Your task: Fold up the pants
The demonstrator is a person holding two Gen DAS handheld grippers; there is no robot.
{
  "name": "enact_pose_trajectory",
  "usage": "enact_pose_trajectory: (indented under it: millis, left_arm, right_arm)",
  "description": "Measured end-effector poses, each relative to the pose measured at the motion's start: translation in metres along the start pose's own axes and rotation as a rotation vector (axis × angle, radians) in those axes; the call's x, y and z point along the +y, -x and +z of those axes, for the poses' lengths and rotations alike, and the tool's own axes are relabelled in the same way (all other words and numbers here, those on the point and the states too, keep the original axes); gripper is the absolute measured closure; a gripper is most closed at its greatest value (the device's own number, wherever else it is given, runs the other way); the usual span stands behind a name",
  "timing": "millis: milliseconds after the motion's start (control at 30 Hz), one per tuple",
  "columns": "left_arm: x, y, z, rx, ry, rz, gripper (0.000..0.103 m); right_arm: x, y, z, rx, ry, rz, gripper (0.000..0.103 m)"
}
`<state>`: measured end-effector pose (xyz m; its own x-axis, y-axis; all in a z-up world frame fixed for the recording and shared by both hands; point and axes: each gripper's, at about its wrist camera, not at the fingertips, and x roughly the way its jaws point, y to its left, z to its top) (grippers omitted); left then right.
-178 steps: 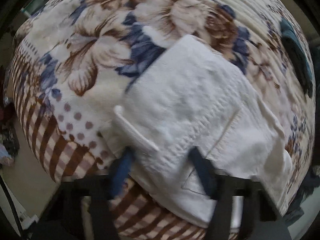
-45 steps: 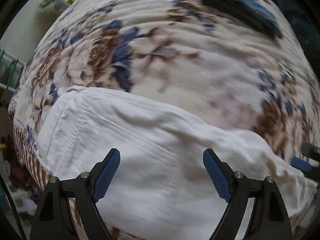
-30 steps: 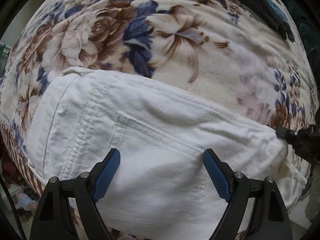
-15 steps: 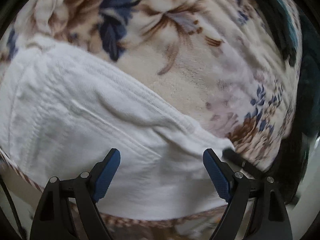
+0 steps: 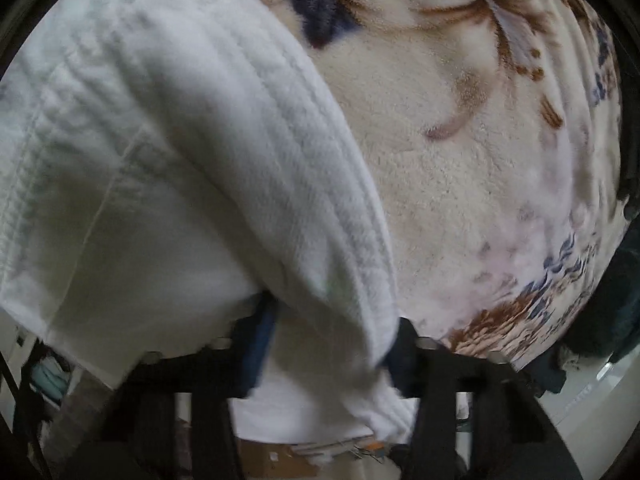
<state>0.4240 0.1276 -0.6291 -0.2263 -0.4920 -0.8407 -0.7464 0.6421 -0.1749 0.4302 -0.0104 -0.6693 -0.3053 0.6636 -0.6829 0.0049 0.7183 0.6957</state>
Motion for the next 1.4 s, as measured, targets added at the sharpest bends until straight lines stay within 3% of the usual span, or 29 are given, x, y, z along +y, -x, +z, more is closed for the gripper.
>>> enact_pose_trajectory:
  millis: [133, 200, 267, 500, 600, 667, 733, 833, 933, 1000, 1133, 1167, 1233, 1300, 1400]
  left_arm:
    - [-0.001, -0.001, -0.003, -0.021, -0.037, -0.01, 0.067]
    - [0.001, -0.001, -0.002, -0.017, -0.034, -0.02, 0.067]
    - [0.004, -0.002, -0.001, -0.014, -0.026, -0.032, 0.067]
    - [0.008, -0.002, -0.001, -0.015, -0.025, -0.063, 0.067]
    - [0.009, -0.003, -0.001, -0.012, -0.023, -0.074, 0.067]
    - [0.017, 0.001, 0.003, -0.009, -0.024, -0.082, 0.067]
    - [0.023, 0.001, 0.007, 0.0, -0.02, -0.096, 0.067]
    - [0.025, 0.003, 0.009, 0.018, -0.045, -0.116, 0.06]
    - [0.018, 0.012, 0.005, 0.034, -0.091, -0.133, 0.054]
    - [0.01, 0.025, -0.002, 0.02, -0.15, -0.13, 0.054]
    - [0.0, 0.047, -0.014, -0.055, -0.265, -0.079, 0.052]
    - [0.001, 0.05, -0.016, -0.069, -0.277, -0.07, 0.047]
    - [0.004, 0.055, -0.019, -0.106, -0.305, -0.045, 0.046]
    - [0.011, 0.056, -0.02, -0.132, -0.334, -0.012, 0.046]
    - [0.018, 0.055, -0.02, -0.145, -0.347, 0.009, 0.046]
  right_arm:
    - [-0.018, 0.004, 0.011, 0.003, -0.1, 0.069, 0.089]
    - [-0.021, 0.006, 0.021, -0.006, -0.118, 0.07, 0.061]
    - [-0.023, 0.003, 0.031, -0.001, -0.127, 0.073, 0.052]
    - [-0.014, -0.047, 0.063, 0.166, -0.099, 0.05, 0.052]
    - [-0.015, -0.068, 0.066, 0.2, -0.098, 0.094, 0.052]
    - [-0.018, -0.079, 0.071, 0.183, -0.126, 0.142, 0.052]
    - [-0.021, -0.086, 0.075, 0.157, -0.153, 0.154, 0.059]
    - [-0.022, -0.075, 0.072, 0.111, -0.179, 0.207, 0.088]
    - [-0.038, -0.028, 0.072, -0.009, -0.226, 0.235, 0.091]
    - [-0.05, -0.013, 0.076, -0.01, -0.259, 0.278, 0.091]
    - [-0.032, -0.033, 0.092, 0.113, -0.182, 0.204, 0.082]
    - [-0.03, -0.04, 0.092, 0.154, -0.163, 0.203, 0.081]
    - [-0.025, -0.05, 0.094, 0.185, -0.147, 0.145, 0.082]
    - [-0.025, -0.041, 0.105, 0.153, -0.166, 0.087, 0.093]
    - [-0.033, -0.001, 0.122, 0.066, -0.189, 0.055, 0.093]
